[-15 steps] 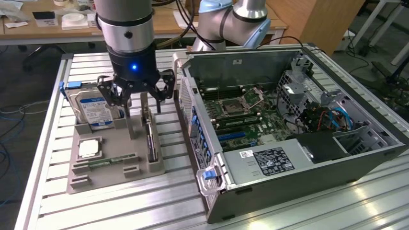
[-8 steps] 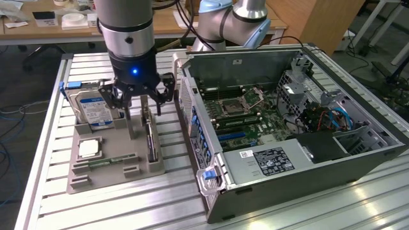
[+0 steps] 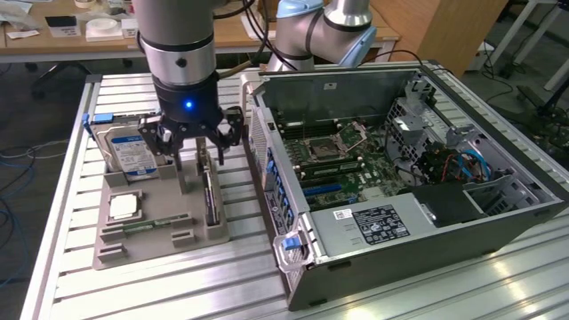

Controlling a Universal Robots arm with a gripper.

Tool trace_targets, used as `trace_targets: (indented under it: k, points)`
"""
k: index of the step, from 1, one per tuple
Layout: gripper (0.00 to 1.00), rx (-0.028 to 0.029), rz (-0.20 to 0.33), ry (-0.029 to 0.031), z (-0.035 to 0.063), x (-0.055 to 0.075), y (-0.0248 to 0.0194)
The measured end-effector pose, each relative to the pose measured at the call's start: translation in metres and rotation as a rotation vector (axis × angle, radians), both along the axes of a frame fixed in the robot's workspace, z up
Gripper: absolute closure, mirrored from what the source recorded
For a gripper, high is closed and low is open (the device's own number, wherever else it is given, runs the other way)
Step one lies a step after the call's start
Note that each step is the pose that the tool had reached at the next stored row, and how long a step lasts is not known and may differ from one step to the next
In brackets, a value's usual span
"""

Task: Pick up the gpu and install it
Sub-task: 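Pick up the gpu and move the gpu toward the slot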

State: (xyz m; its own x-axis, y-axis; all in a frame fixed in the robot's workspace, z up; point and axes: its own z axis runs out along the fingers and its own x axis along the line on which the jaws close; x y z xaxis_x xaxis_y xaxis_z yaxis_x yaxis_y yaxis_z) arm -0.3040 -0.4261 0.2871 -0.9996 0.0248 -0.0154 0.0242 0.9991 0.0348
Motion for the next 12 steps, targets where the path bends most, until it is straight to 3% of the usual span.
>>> trace_targets:
  k: [2, 3, 12]
  points:
    - [0.29, -0.0136, -0.002, 0.0011, -0.0007, 0.000, -0.0001]
    - [0.29, -0.0158, -0.003, 0.0010, -0.0013, 0.001, -0.0001]
    - [0.29, -0.0160, -0.004, 0.0044, -0.0154, 0.003, -0.0010]
